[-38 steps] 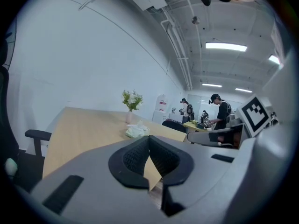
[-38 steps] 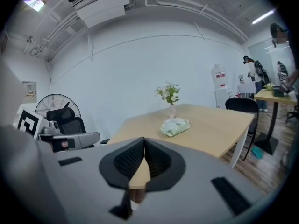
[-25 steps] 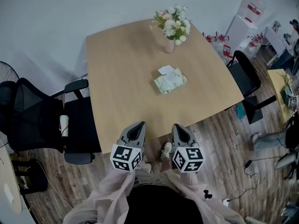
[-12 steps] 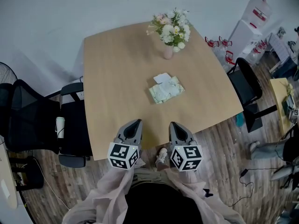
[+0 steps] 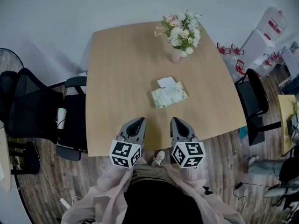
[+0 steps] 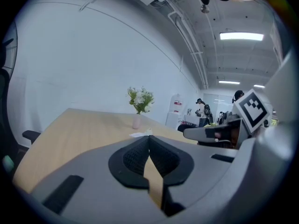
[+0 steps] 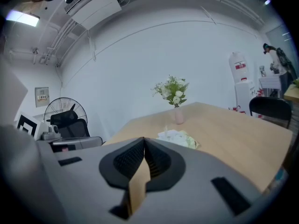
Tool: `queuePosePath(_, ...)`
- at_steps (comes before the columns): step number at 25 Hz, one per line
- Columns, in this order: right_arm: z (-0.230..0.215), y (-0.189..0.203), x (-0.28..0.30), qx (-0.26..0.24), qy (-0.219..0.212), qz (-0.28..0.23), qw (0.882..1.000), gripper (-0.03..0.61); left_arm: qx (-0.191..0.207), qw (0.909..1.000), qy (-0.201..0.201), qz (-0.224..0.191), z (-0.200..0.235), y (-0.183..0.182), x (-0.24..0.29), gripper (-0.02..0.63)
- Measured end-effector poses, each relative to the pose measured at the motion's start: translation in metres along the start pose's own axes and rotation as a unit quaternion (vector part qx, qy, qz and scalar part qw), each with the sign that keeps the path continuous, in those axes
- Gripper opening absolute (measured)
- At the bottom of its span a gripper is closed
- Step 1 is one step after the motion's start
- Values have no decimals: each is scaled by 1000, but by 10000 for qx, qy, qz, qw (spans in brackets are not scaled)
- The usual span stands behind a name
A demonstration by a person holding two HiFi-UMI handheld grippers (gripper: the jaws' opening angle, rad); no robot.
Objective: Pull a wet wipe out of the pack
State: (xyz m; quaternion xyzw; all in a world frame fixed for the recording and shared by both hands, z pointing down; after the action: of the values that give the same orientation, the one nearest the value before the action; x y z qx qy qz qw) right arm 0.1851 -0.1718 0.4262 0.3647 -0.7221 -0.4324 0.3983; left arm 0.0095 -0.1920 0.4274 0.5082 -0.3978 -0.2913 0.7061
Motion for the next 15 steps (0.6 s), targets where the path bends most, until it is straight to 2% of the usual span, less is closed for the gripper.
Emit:
queuePosePath(9,-22,2,10,-35,-236,95,9997,11,-49,9997,-236,-41,-7,5,14,11)
queuePosePath(15,-32,8,8,-47,-244,236,9994,11,-123,9996,-248,-9,-14,11,19,11)
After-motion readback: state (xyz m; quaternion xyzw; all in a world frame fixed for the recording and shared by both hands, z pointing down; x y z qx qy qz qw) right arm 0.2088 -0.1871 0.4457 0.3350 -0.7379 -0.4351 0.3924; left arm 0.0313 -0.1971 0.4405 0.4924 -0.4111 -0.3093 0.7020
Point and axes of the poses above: the fingertips, and each gripper's own axes: x forward along the fingers, z to its left, y out of its underside, the point moved 6 cm from there along -x, backward along the fingers, and after that the axes turned 7 degrees about -y, right-handed, at the moved point
